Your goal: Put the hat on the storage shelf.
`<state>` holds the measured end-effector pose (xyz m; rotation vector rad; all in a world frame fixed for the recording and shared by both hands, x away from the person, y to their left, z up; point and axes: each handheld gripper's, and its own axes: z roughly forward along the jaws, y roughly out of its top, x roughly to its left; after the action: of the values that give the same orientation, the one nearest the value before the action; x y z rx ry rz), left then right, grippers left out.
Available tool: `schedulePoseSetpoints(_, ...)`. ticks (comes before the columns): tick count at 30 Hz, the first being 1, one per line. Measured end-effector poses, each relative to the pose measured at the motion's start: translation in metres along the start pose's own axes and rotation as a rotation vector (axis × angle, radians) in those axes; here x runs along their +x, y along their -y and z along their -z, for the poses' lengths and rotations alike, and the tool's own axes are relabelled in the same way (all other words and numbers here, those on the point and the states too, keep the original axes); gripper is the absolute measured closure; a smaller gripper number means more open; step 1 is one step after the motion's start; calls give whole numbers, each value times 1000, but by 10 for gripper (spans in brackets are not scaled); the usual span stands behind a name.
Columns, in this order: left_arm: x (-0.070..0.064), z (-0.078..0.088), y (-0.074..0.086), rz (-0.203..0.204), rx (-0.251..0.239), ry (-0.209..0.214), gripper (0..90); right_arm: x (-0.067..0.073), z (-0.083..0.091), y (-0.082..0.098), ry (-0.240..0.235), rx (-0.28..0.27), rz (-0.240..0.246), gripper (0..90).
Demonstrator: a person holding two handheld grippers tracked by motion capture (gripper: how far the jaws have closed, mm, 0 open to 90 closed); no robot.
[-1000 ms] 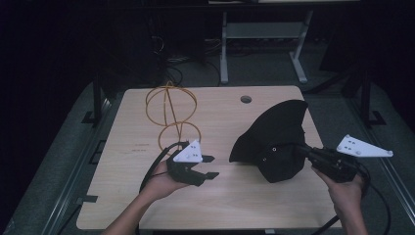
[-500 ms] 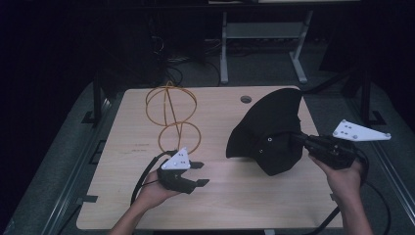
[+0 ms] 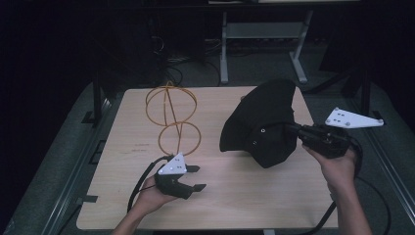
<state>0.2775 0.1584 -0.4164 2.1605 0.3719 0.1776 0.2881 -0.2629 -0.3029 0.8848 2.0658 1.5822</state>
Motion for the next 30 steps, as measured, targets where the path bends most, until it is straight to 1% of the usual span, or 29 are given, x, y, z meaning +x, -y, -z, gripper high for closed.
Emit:
schedulePoseSetpoints(1, 0, 0, 0, -2, -3, -1, 362, 1, -2, -5, -6, -2, 4, 879)
schedulePoseSetpoints(4, 0, 1, 0, -7, -6, -5, 355, 2, -4, -10, -9, -2, 6, 879)
schedulePoseSetpoints(7, 1, -1, 1, -1, -7, -7, 340, 4, -9, -19, -21, -3, 17, 878)
schedulePoseSetpoints(9, 1, -1, 2, -1, -10, -6, 339, 4, -10, -21, -24, -4, 19, 879)
schedulePoseSetpoints(12, 1, -2, 2, -6, -3, -9, 322, 6, -15, -30, -35, -10, 26, 878)
schedulePoseSetpoints(16, 1, -3, 2, -8, -7, -7, 319, 7, -18, -36, -42, -10, 29, 878)
schedulePoseSetpoints(19, 1, -4, 3, -8, -4, -7, 310, 9, -25, -45, -52, -7, 39, 878)
schedulePoseSetpoints(22, 0, -4, 4, -6, -12, -11, 308, 10, -29, -50, -60, -6, 43, 878)
schedulePoseSetpoints(25, 1, -3, 7, -8, -5, -18, 302, 13, -39, -60, -75, -2, 56, 878)
schedulePoseSetpoints(28, 2, -2, 7, -5, -8, -20, 299, 14, -43, -64, -82, 1, 60, 878)
schedulePoseSetpoints(30, 2, -1, 7, -6, -10, -22, 298, 16, -49, -70, -90, 7, 66, 878)
